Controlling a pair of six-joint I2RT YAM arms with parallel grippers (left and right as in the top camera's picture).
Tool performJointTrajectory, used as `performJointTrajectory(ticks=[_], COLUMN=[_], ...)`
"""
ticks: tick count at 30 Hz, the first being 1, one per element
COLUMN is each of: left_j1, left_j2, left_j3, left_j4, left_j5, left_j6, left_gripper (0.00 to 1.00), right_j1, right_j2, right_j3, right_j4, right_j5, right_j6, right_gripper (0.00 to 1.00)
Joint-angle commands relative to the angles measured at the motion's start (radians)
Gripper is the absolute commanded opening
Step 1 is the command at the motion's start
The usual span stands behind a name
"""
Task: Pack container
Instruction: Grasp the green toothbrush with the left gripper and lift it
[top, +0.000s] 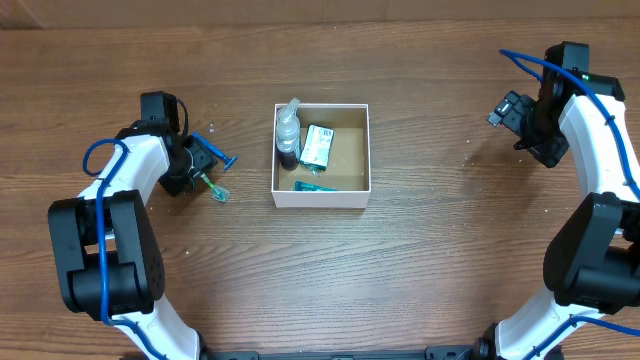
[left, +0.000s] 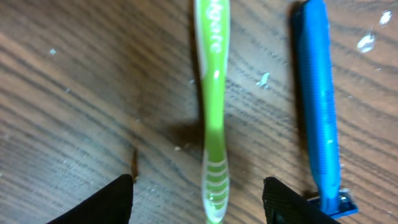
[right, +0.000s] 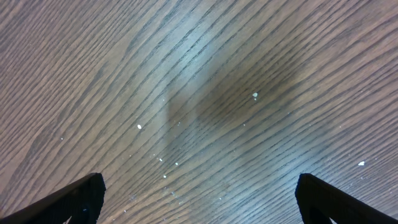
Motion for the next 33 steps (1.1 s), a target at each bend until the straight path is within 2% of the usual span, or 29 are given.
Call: performJointTrajectory(ticks=[1, 7, 9, 13, 15, 19, 22, 24, 28, 31, 33], left_j1=[0.000, 0.001, 0.001, 0.001, 0.002, 0.002, 0.002, 0.002, 0.002, 0.001, 0.001], left_j2=[0.018, 0.136, 0.174, 0.197, 0.197, 0.196, 0.196, 0.193, 0.192, 0.192, 0.192], left_j3=[-0.009, -0.009, -0.009, -0.008, 0.006, 0.095, 0.205, 0.413, 0.646, 0.784, 0.835], left_j4=[-0.024, -0.034, -0.020, -0.016, -0.029, -0.136, -0.249, -0.432, -0.612, -0.705, -0.744], left_j5=[-0.026, -0.024, -0.023, -0.024, -0.016, -0.012, 0.018, 0.041, 0.040, 0.035, 0.025], left_j6=[-0.002, 0.002, 0.010, 0.018, 0.035, 0.051, 0.095, 0.147, 0.202, 0.242, 0.242], left_gripper=[0.64, 0.65, 0.63, 0.29, 0.24, 0.23, 0.18, 0.18, 0.17, 0.17, 0.21], right_j1=[0.002, 0.002, 0.002, 0.002, 0.002, 0.002, 0.002, 0.002, 0.002, 0.002, 0.002], right_j2=[-0.001, -0.001, -0.001, -0.001, -0.001, -0.001, -0.001, -0.001, -0.001, -0.001, -0.001], right_j3=[0.023, 0.023, 0.023, 0.023, 0.023, 0.023, 0.023, 0.023, 0.023, 0.023, 0.023], right_j4=[0.004, 0.004, 0.004, 0.004, 0.004, 0.004, 0.004, 0.004, 0.004, 0.004, 0.004], right_j5=[0.009, 0.009, 0.009, 0.009, 0.009, 0.009, 0.009, 0.009, 0.009, 0.009, 0.009], right_j6=[0.000, 0.000, 0.000, 0.000, 0.000, 0.000, 0.000, 0.000, 0.000, 0.000, 0.000], right_gripper=[1.00, 1.00, 1.00, 1.00, 1.00, 1.00, 1.00, 1.00, 1.00, 1.00, 1.00])
